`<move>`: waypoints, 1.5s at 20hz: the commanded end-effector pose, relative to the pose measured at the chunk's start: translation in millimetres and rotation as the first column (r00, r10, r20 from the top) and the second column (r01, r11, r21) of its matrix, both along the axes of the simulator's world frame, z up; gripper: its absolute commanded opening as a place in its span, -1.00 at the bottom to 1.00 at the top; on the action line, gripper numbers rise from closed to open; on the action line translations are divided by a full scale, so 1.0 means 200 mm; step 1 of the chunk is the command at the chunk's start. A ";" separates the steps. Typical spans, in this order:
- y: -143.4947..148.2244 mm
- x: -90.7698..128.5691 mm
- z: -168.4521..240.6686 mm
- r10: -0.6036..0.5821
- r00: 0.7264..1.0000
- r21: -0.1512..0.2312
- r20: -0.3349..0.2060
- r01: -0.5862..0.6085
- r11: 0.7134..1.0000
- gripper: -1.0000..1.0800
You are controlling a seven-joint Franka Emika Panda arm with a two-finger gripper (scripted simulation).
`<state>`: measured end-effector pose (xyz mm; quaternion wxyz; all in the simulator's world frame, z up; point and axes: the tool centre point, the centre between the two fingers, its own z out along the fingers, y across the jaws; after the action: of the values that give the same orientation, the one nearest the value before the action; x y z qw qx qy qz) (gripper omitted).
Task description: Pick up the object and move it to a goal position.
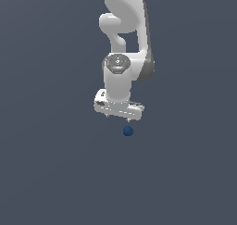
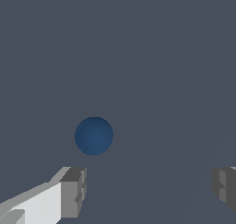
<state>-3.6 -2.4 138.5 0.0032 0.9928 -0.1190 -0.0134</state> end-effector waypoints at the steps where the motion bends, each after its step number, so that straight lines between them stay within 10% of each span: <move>1: 0.04 0.01 -0.04 -0.056 0.998 0.000 0.004 0.056 0.998 0.92; 30: 0.26 0.06 -0.30 -0.395 0.918 0.003 0.027 0.395 0.919 0.92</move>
<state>8.6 50.4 80.1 -0.0001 0.9485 -0.3168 0.0000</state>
